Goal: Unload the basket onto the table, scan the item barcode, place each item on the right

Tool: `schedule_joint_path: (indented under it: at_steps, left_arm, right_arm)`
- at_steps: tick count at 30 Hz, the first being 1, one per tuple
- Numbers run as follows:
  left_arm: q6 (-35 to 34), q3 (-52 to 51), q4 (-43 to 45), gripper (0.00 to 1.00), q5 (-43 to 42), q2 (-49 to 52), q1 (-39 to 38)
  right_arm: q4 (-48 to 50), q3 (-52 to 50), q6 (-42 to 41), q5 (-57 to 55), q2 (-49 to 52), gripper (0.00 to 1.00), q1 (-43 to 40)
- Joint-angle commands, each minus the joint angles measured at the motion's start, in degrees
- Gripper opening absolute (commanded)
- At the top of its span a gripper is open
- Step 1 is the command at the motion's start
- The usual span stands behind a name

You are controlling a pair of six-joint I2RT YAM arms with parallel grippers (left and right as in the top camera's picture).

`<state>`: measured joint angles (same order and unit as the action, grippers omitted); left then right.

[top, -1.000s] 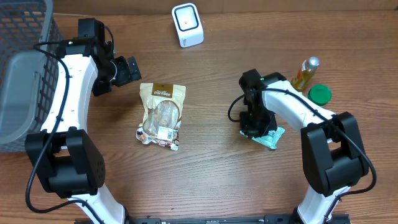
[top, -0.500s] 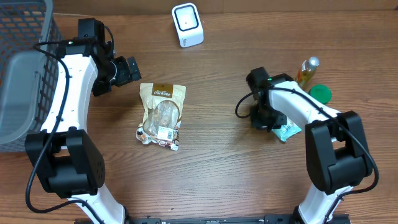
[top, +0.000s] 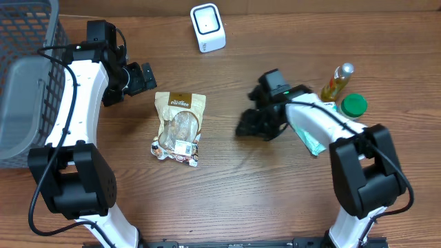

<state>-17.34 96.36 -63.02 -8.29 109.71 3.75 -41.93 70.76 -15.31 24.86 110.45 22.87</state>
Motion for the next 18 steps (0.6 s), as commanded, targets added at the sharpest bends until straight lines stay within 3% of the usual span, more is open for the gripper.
schedule_joint_path:
  at_steps: [1, 2, 5, 8, 18]
  left_arm:
    - [1.3, 0.5, 0.0, 1.00, -0.1, -0.8, -0.4]
    - [1.3, 0.5, 0.0, 1.00, -0.1, -0.8, -0.4]
    - [1.3, 0.5, 0.0, 1.00, -0.1, -0.8, -0.4]
    - [1.3, 0.5, 0.0, 1.00, -0.1, -0.8, -0.4]
    - [1.2, 0.5, 0.4, 1.00, -2.3, -0.8, -0.4]
  right_arm:
    - [3.7, -0.3, -0.2, 3.9, -0.2, 0.67, 3.9]
    - [6.1, -0.3, -1.5, 1.4, -0.2, 0.82, 5.7]
    - [8.5, -0.3, -3.0, -4.4, -0.2, 1.00, 7.8]
    - [10.4, -0.3, -2.9, -10.3, -0.2, 1.00, 9.8]
    - [10.2, -0.3, -2.9, -10.3, -0.2, 1.00, 10.2]
